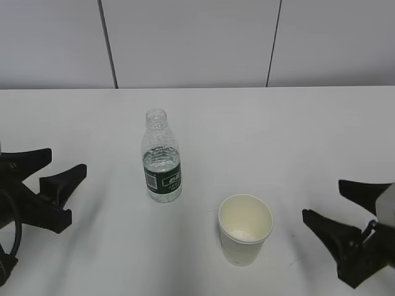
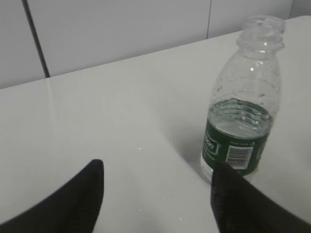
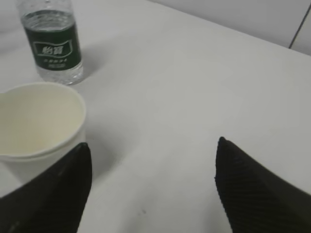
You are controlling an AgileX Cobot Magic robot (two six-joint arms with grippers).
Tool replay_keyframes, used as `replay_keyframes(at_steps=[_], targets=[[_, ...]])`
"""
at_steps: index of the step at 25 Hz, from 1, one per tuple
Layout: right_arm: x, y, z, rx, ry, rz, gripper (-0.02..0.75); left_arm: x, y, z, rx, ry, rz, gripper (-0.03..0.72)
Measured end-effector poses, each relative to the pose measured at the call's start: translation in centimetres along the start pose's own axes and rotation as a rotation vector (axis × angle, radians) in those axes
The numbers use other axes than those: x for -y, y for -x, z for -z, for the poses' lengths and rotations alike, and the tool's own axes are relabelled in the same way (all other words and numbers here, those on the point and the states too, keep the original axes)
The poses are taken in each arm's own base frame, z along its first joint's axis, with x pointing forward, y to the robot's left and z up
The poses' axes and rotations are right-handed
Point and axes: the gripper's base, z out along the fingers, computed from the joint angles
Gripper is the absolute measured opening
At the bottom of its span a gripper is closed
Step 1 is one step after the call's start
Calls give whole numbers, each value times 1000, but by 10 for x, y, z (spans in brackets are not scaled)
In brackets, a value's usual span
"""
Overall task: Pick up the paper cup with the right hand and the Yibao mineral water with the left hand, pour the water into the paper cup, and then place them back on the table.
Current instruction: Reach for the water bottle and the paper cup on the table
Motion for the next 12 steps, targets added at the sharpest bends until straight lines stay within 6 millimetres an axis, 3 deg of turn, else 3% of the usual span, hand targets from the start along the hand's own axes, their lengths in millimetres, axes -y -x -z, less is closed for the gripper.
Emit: replay_keyframes(at_steps=[4, 12], targets=[[-13, -23, 5, -73, 70, -10, 587, 5, -11, -6, -17, -53, -3, 436], [-31, -48, -10, -182, 296, -9, 587, 10, -37, -12, -131, -112, 8, 436]])
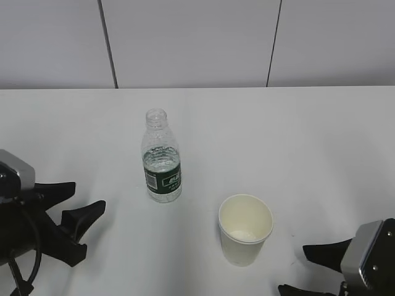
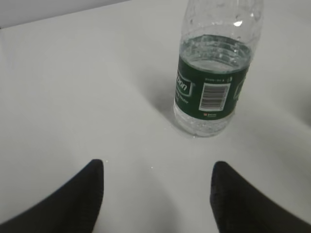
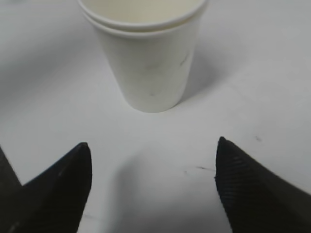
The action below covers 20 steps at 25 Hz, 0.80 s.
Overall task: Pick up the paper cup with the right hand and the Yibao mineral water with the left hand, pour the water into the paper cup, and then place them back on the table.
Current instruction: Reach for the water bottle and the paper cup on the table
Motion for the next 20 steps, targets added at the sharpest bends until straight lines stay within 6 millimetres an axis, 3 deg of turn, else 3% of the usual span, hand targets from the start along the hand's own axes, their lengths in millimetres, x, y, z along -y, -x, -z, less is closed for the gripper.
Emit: replay_keyframes(at_steps=[12, 20], targets=[[18, -4, -47, 19, 121, 52, 596, 2, -3, -1, -14, -22, -5, 436], [26, 1, -62, 57, 151, 88, 660, 2, -3, -1, -14, -23, -5, 436]])
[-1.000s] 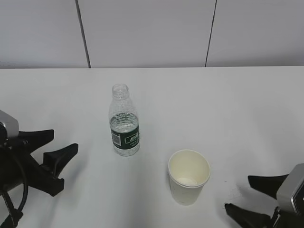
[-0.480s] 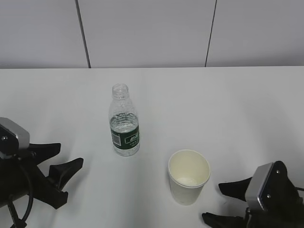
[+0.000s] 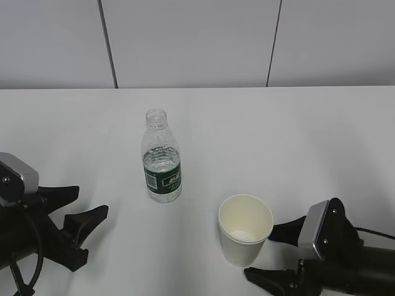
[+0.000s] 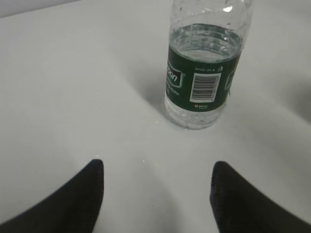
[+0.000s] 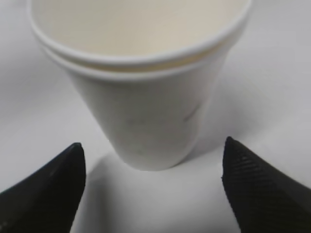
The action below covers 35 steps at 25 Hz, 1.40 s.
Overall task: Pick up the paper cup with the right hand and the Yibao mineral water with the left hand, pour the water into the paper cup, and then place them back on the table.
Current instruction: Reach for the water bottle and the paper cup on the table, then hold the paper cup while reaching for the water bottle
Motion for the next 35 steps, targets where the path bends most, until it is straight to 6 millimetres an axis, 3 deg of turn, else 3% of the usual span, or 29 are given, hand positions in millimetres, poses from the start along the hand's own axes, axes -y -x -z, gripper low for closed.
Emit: replay_keyframes(at_steps=[18, 27, 35], targets=[[14, 18, -18, 95, 109, 108, 657, -2, 0, 0, 1, 27, 13, 436], [14, 19, -18, 100, 115, 116, 527, -6, 0, 0, 1, 66, 31, 436], [17, 19, -19, 97, 89, 101, 516, -10, 5, -5, 26, 86, 32, 436]])
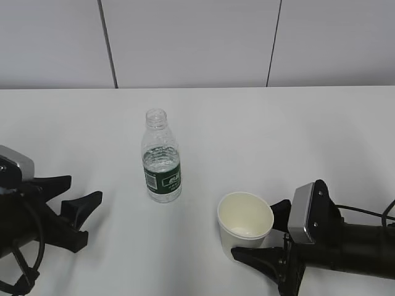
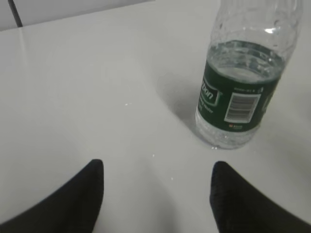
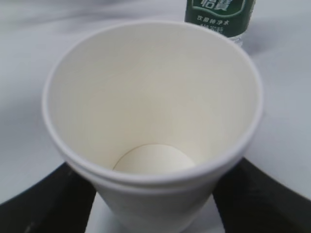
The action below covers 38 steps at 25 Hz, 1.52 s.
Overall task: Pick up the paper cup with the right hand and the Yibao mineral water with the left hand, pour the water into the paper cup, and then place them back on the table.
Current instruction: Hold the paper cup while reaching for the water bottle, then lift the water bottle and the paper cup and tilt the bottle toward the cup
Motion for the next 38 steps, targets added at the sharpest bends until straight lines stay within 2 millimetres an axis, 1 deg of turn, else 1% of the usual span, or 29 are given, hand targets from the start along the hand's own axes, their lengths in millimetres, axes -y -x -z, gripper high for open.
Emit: replay_keyframes(at_steps=[4, 7, 13, 15, 21, 27, 30, 34, 38], targets=[[5, 0, 0, -3, -51, -21, 514, 0, 8, -8, 35, -25, -21, 436], [7, 0, 0, -4, -76, -25, 513, 3, 9, -17, 43, -77, -45, 436], [13, 0, 0, -6, -131, -19, 512, 5, 4, -43, 28, -171, -37, 436], [17, 1, -1, -1, -144, -13, 512, 5, 5, -52, 33, -191, -25, 436], [26, 5, -6, 22, -163, 10, 512, 6, 16, -68, 77, -253, -19, 436], [32, 9, -8, 36, -174, 26, 512, 7, 9, -84, 64, -304, -41, 458], [35, 11, -10, 44, -179, 36, 512, 6, 9, -91, 69, -314, -43, 465], [40, 13, -11, 53, -193, 42, 512, 14, 10, -103, 73, -349, -24, 468], [42, 13, -11, 54, -210, 36, 512, 27, 11, -116, 86, -392, -35, 470]])
